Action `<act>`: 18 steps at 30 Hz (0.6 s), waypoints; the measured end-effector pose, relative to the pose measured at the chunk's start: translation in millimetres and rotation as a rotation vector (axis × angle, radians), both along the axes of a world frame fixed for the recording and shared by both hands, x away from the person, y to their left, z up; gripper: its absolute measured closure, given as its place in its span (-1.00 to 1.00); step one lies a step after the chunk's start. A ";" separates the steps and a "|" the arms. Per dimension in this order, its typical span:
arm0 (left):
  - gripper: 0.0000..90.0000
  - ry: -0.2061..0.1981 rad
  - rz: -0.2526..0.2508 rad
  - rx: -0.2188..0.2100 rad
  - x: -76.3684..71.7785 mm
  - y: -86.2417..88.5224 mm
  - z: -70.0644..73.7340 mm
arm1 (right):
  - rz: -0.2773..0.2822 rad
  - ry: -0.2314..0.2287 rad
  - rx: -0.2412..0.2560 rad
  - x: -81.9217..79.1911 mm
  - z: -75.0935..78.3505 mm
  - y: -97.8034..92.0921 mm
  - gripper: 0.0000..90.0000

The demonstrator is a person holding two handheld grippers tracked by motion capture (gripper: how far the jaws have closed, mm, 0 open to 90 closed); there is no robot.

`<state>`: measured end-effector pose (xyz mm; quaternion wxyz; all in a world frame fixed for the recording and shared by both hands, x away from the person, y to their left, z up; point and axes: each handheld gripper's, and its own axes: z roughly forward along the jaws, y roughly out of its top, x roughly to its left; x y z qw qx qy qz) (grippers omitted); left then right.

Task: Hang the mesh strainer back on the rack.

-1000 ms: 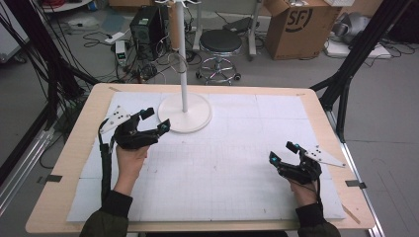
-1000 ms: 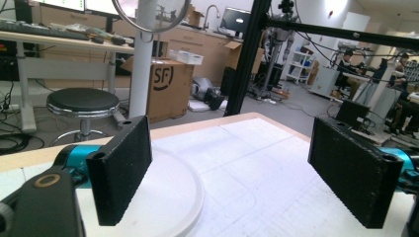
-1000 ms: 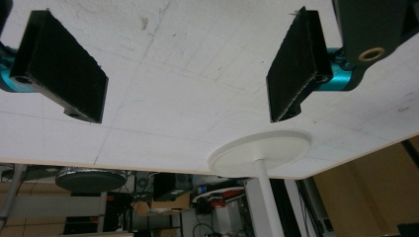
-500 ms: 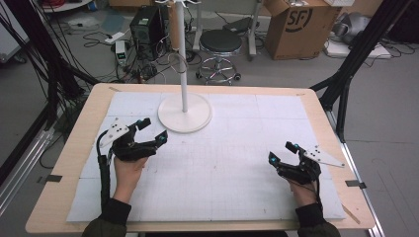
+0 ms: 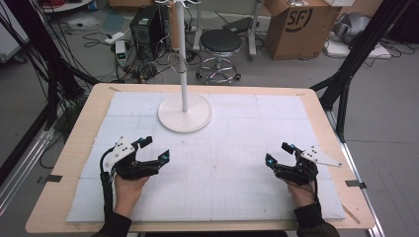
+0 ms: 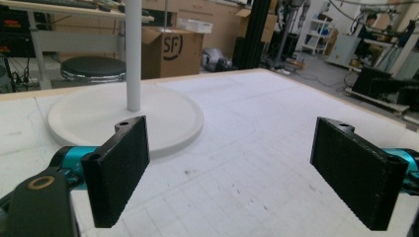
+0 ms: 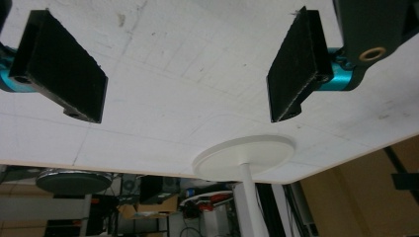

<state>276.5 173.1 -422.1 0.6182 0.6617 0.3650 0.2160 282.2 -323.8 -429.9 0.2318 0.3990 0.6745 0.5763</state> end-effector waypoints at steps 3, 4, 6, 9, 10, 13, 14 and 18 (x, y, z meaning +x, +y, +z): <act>-0.66 -0.001 0.007 -0.005 -6.1 1.7 -3.4 | 0.005 0.004 -0.001 0.3 -0.4 1.0 -0.66; -0.66 -0.007 0.006 -0.001 -6.7 2.5 -3.6 | 0.011 0.009 -0.004 0.5 -0.8 1.1 -0.66; -0.66 -0.014 0.011 -0.002 -5.8 3.4 -3.7 | 0.015 0.007 -0.017 0.8 -1.1 3.3 -0.67; -0.66 -0.005 0.011 0.009 -4.5 3.1 -4.8 | 0.019 0.006 -0.039 0.0 -1.4 6.4 -0.67; -0.65 -0.007 0.008 0.009 -4.5 3.0 -4.8 | 0.019 0.002 -0.051 0.0 -1.7 7.3 -0.67; -0.65 -0.011 0.010 0.007 -4.5 3.1 -4.6 | 0.022 0.006 -0.055 -0.4 -2.1 8.8 -0.67; -0.66 -0.008 0.009 0.009 -4.2 3.3 -5.0 | 0.022 0.005 -0.057 -0.3 -2.0 8.8 -0.67; -0.65 -0.011 0.013 0.012 -4.6 3.8 -5.3 | 0.021 0.002 -0.057 -0.6 -1.6 9.3 -0.67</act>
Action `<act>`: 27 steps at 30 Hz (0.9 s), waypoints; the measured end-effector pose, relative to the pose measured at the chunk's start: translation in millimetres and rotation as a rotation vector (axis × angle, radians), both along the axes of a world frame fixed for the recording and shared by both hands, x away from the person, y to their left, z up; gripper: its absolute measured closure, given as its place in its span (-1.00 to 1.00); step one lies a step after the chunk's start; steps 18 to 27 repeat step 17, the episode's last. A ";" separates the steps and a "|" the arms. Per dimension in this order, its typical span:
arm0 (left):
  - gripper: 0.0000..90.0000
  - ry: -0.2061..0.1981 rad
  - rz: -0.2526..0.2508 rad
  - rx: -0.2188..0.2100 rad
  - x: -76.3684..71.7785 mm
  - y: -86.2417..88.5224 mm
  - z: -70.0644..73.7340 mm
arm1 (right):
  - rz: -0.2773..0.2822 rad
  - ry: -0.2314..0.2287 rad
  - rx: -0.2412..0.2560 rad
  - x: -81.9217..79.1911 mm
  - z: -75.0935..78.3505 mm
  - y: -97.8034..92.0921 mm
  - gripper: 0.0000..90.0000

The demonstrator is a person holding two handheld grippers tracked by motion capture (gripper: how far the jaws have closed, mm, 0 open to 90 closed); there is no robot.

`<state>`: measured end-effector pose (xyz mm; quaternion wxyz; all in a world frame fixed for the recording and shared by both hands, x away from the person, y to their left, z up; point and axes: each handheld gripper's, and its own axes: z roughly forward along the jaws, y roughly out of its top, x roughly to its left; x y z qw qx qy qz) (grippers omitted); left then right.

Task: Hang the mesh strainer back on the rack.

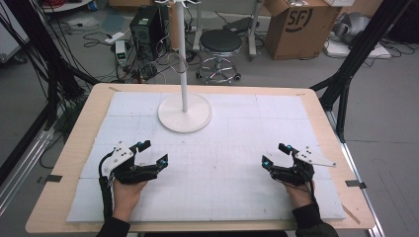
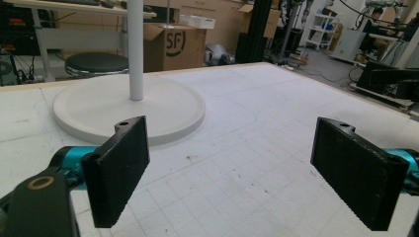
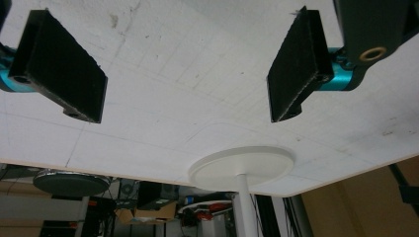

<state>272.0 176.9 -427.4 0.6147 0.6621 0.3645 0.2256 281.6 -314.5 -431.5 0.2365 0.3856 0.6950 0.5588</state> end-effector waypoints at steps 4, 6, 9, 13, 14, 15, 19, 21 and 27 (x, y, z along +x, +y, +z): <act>-0.66 0.004 0.002 0.000 0.4 -0.1 -0.4 | 0.002 0.003 -0.005 -0.3 -0.3 1.2 -0.67; -0.65 0.001 0.001 0.003 0.7 -0.2 -0.5 | 0.002 0.003 -0.008 -0.2 -0.4 1.2 -0.67; -0.65 0.004 0.005 0.004 0.8 -0.4 -0.7 | 0.002 0.003 -0.005 0.3 -0.4 0.6 -0.67; -0.65 0.006 0.006 0.006 0.8 -0.5 -0.8 | 0.001 0.000 -0.006 0.4 -0.4 0.5 -0.67; -0.65 0.005 0.007 0.008 0.9 -0.5 -0.8 | 0.003 0.002 -0.006 0.3 -0.5 0.6 -0.67; -0.65 0.005 0.007 0.009 1.0 -0.6 -0.8 | 0.003 0.003 -0.005 0.4 -0.5 0.6 -0.67; -0.65 0.008 0.007 0.010 1.2 -0.8 -1.2 | 0.002 0.005 -0.005 0.6 -0.6 0.7 -0.67; -0.65 0.008 0.007 0.010 1.2 -0.8 -1.2 | 0.002 0.005 -0.005 0.6 -0.6 0.7 -0.67; -0.65 0.008 0.007 0.010 1.2 -0.8 -1.2 | 0.002 0.005 -0.005 0.6 -0.6 0.7 -0.67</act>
